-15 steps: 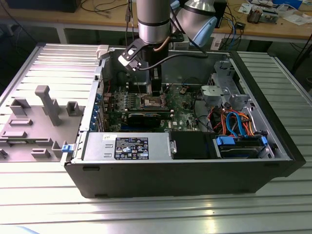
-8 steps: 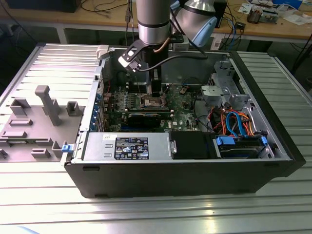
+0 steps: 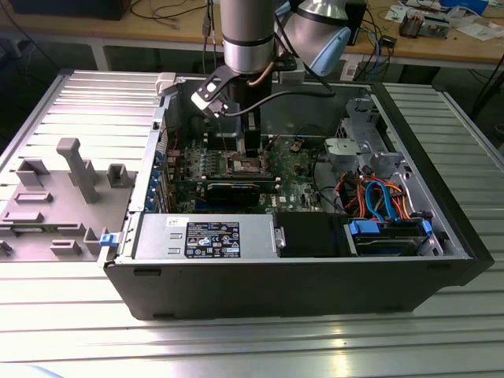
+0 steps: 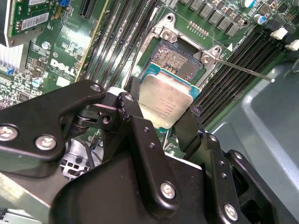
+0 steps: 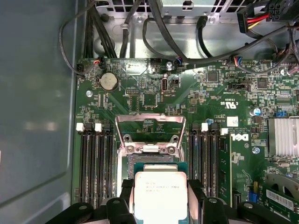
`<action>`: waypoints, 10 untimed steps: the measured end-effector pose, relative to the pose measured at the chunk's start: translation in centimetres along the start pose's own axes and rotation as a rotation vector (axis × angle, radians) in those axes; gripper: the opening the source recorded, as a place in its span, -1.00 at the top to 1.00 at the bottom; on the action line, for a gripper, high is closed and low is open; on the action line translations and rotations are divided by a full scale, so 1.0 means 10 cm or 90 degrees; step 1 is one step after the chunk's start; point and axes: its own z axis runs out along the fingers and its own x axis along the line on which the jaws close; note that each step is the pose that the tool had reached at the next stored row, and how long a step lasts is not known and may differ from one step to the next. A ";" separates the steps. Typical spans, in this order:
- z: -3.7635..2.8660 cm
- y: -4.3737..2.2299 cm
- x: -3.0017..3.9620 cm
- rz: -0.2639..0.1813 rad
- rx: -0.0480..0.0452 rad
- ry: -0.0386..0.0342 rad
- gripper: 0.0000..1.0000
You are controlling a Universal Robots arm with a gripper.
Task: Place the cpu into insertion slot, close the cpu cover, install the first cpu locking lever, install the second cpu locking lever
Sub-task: 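Place the cpu into insertion slot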
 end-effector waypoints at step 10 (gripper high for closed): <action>0.020 -0.002 0.000 0.000 0.0000 0.0000 -0.08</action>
